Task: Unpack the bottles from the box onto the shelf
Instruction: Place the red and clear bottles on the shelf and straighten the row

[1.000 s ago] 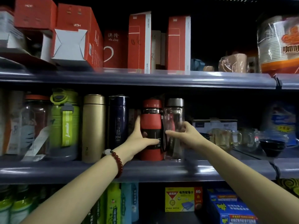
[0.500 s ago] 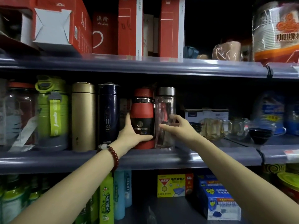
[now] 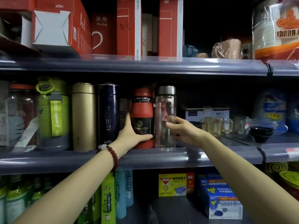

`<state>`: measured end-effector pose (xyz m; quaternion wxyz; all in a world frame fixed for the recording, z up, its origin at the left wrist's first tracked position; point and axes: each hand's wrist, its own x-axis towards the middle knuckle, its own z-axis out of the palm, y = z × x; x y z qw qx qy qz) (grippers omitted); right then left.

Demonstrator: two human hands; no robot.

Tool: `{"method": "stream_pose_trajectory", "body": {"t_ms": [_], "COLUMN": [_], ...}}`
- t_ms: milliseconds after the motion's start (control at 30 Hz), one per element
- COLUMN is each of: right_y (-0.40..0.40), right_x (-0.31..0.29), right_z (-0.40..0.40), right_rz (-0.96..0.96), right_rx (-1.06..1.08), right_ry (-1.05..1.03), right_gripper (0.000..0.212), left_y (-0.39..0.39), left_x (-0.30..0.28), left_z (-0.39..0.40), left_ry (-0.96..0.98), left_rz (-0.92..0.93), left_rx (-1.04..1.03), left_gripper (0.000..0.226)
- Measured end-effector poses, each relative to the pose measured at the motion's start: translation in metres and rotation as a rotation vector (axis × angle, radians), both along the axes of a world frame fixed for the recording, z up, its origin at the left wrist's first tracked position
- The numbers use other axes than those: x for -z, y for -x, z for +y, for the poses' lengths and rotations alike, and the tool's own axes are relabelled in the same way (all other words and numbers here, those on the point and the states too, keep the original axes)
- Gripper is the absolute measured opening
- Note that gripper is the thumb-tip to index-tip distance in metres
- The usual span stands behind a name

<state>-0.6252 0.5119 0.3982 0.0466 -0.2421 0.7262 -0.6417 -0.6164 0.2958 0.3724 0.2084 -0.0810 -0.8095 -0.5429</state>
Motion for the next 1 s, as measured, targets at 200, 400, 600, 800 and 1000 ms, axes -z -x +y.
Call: {"method": "stream_pose_trajectory", "body": {"t_ms": [200, 400, 600, 800, 1000], "right_y": [0.004, 0.012, 0.011, 0.002, 0.002], "right_x": [0.009, 0.012, 0.014, 0.012, 0.016], "right_z": [-0.02, -0.002, -0.014, -0.003, -0.005], "right_rz": [0.231, 0.123, 0.287, 0.249, 0.238], "right_rx": [0.437, 0.195, 0.415, 0.31, 0.3], "right_ry": [-0.272, -0.211, -0.385, -0.34, -0.343], "right_gripper": [0.093, 0.084, 0.093, 0.069, 0.082], "left_y": [-0.002, -0.005, -0.015, -0.026, -0.036], "left_x": [0.001, 0.001, 0.002, 0.004, 0.006], "left_z": [0.001, -0.001, 0.012, 0.008, 0.008], "left_ry": [-0.001, 0.007, 0.089, 0.166, 0.234], "left_rz": [0.033, 0.017, 0.084, 0.117, 0.114], "left_rx": [0.001, -0.012, -0.164, -0.179, -0.158], "left_gripper": [0.115, 0.121, 0.125, 0.125, 0.129]}}
